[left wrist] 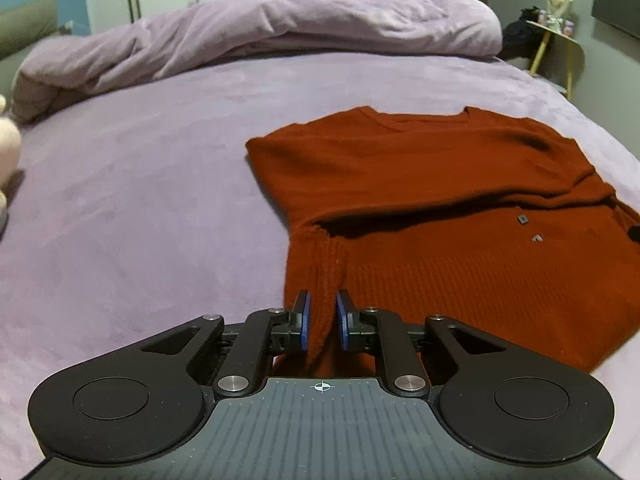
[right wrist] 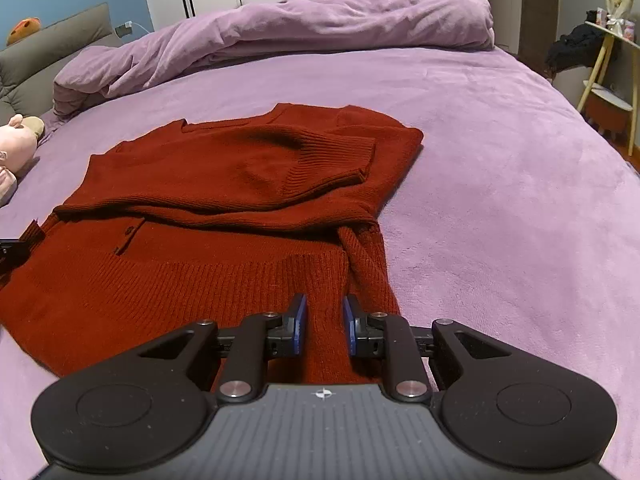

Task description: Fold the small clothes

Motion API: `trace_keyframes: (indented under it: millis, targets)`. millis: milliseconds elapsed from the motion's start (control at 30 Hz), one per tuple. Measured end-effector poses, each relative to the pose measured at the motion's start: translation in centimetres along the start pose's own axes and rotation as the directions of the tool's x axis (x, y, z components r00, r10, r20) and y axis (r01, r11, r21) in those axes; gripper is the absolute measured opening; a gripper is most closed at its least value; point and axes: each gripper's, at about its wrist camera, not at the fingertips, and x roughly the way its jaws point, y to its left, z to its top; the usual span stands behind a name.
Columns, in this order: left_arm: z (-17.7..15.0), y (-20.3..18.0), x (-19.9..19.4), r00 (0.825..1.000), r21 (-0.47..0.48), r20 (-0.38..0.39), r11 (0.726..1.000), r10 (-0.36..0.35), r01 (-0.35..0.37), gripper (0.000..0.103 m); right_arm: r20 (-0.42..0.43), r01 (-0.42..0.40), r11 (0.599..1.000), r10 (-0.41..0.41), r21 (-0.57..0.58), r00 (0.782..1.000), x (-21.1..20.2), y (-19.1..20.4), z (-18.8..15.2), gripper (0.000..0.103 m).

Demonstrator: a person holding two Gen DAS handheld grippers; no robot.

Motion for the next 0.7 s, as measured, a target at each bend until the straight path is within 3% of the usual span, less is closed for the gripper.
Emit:
trace_keyframes:
  millis: [167, 300, 400, 533, 700]
  targets:
    - [-0.6, -1.7, -0.2, 0.999, 0.115, 0.019, 0.992, 0.049, -0.051, 0.016, 0.032, 0.011, 0.999, -0.010, -0.030, 0.999, -0.5, 0.5, -0.4, 0.010]
    - [-1.0, -2.5, 0.3, 0.999, 0.168, 0.000, 0.985, 0.036, -0.035, 0.016, 0.073, -0.001, 0.999, 0.004, -0.043, 0.997, -1.2, 0.6, -0.7, 0.008]
    - [-1.0, -2.4, 0.9, 0.999, 0.161, -0.016, 0.987, 0.028, -0.025, 0.020, 0.079, -0.009, 0.999, 0.013, -0.053, 0.997, -1.2, 0.7, -0.8, 0.008]
    - [-0.6, -1.6, 1.8, 0.999, 0.117, -0.041, 0.993, 0.026, -0.022, 0.037, 0.025, 0.017, 1.000, -0.016, -0.020, 1.000, -0.3, 0.1, -0.4, 0.017]
    - [-0.1, -0.3, 2.6, 0.997, 0.018, -0.076, 0.999, -0.032, 0.034, 0.032, -0.005, -0.014, 0.999, 0.014, 0.042, 1.000, 0.5, -0.6, 0.0, 0.018]
